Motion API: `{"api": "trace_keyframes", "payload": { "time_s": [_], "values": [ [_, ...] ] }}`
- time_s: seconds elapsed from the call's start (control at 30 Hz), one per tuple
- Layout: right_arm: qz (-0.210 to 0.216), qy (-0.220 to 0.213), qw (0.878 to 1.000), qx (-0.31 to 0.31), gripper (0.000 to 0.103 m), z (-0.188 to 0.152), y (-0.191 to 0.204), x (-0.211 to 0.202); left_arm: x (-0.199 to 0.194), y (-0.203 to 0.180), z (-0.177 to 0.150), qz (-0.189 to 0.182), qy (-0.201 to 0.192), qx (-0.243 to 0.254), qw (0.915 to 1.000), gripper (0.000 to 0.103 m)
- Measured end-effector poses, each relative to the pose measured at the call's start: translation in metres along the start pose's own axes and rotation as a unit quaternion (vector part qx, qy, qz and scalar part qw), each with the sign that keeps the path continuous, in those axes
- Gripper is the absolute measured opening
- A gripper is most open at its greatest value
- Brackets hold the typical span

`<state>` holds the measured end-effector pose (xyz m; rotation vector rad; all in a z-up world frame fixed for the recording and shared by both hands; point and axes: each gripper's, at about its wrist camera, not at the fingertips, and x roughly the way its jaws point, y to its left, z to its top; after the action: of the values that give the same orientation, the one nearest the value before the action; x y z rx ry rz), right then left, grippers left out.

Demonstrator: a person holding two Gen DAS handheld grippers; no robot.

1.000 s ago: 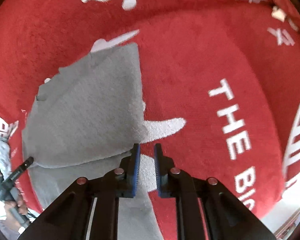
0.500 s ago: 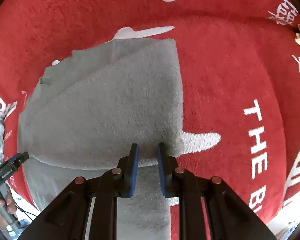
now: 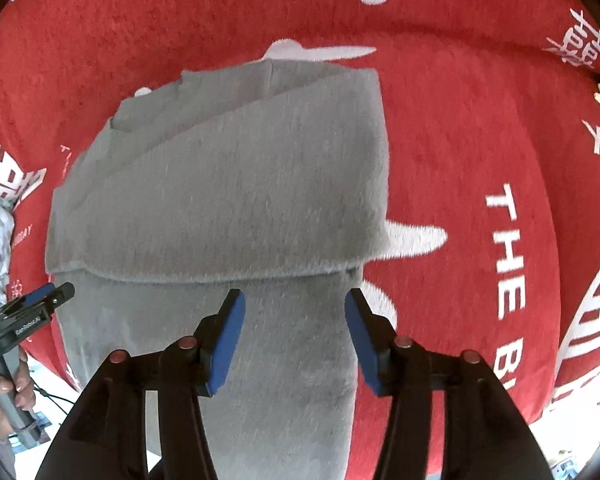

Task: Fold small clothes
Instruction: 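Open both grippers and lift them off the folded sweater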

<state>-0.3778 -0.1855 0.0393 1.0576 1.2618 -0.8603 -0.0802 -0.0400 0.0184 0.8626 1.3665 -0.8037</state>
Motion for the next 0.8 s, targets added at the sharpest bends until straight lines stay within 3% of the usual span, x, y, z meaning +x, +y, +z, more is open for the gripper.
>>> {"api": "trace_keyframes", "payload": {
  "time_s": [0.13,0.17,0.23,0.47,0.6,0.7,0.8],
  "values": [
    [0.011,0.007,1.0,0.0,0.06,-0.004,0.001,-0.002,-0.001,-0.011,-0.004,-0.023,0.011,0.006,0.9996,0.063],
    [0.012,0.008,1.0,-0.003,0.06,-0.004,0.002,-0.002,-0.003,-0.016,-0.005,-0.021,0.005,0.01,0.9997,0.082],
    [0.01,0.01,1.0,-0.011,0.062,-0.006,0.004,-0.003,-0.009,-0.022,-0.007,-0.02,-0.009,0.012,0.9997,0.1],
    [0.0,0.013,0.999,-0.041,0.08,-0.009,0.008,-0.008,-0.018,-0.045,-0.013,-0.008,-0.015,0.018,0.9997,0.1],
    [-0.006,0.007,0.998,-0.054,0.084,-0.01,0.01,-0.013,-0.026,-0.05,-0.021,0.009,-0.032,0.02,0.9993,0.1],
    [-0.001,0.006,0.999,-0.052,0.092,-0.01,0.008,-0.015,-0.027,-0.05,-0.026,0.007,-0.023,0.011,0.9996,0.102],
    [-0.004,0.005,0.998,-0.061,0.093,-0.011,0.008,-0.015,-0.027,-0.049,-0.03,0.01,-0.02,0.002,0.9997,0.102]
  ]
}}
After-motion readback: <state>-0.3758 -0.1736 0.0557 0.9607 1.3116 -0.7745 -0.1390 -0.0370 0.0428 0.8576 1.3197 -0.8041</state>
